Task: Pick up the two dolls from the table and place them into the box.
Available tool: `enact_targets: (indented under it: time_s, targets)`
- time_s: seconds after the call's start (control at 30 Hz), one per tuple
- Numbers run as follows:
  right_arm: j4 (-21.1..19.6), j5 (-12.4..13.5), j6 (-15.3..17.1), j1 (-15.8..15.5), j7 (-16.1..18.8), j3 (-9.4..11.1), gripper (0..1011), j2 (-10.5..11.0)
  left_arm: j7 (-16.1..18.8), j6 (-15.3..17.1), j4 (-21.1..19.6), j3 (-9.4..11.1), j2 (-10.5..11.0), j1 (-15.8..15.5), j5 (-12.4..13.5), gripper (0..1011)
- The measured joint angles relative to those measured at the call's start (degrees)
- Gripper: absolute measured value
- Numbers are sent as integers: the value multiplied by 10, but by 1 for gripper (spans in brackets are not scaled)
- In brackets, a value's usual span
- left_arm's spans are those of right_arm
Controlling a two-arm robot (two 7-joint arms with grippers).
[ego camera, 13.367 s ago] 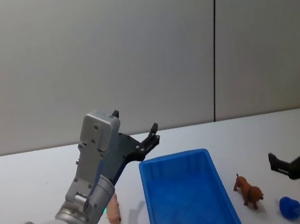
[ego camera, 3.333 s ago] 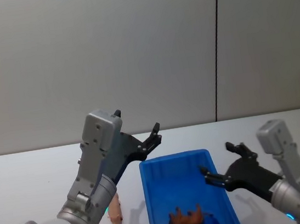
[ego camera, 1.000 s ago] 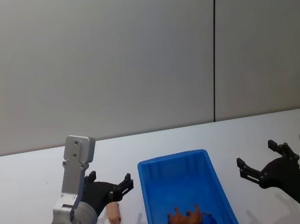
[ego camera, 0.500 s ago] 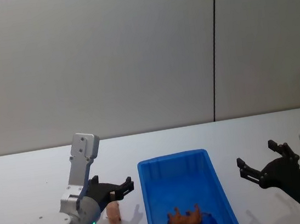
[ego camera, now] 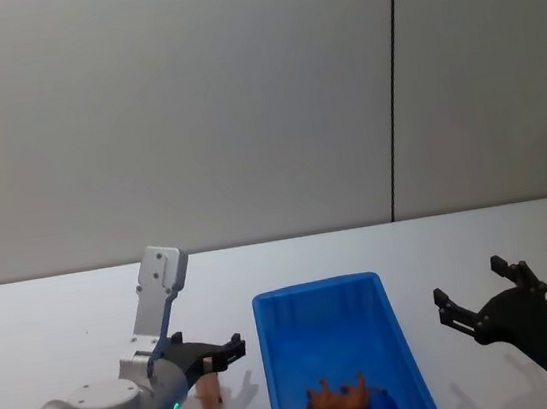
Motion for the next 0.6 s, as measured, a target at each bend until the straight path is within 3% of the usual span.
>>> enact_targets:
  time_s: [0.3,0.6]
  targets:
    - [0,0,0,0,0,0,1001,0,0,13,24,0,-7,-9,5,993]
    - [0,0,0,0,0,0,1001,0,-1,21,39,0,-12,-13,8,822]
